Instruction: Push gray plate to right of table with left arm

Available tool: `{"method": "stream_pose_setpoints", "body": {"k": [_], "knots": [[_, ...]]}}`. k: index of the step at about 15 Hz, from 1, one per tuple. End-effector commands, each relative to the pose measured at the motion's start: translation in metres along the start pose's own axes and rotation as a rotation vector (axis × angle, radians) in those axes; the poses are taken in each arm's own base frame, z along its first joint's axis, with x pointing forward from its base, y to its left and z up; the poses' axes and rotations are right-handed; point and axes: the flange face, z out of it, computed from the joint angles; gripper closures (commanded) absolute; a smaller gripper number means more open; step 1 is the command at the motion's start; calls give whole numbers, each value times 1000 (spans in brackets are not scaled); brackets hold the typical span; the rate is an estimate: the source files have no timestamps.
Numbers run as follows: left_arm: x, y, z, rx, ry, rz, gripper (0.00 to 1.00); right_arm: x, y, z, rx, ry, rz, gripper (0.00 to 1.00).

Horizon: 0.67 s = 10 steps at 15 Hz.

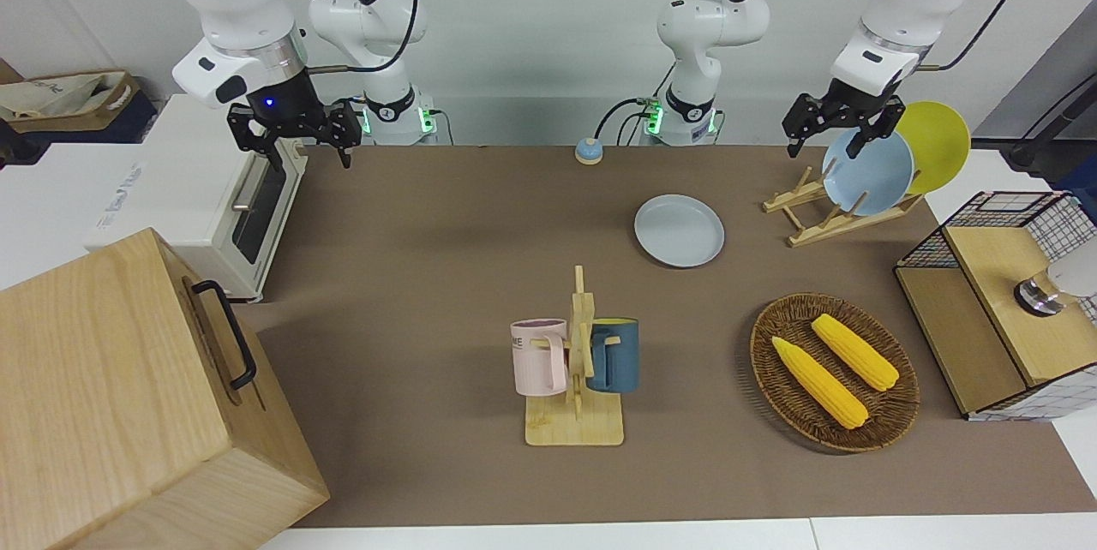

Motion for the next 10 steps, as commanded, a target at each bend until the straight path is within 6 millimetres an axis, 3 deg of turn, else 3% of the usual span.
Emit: {"method": "stream_pose_setpoints", "body": {"k": [1,10], "knots": [[1,6,-1,18,0,8,7,-3,0,-3,6,-4,4,17],[-5,11,2,15,-32,13,7,-3,0,-3,6,-4,4,17]]}}
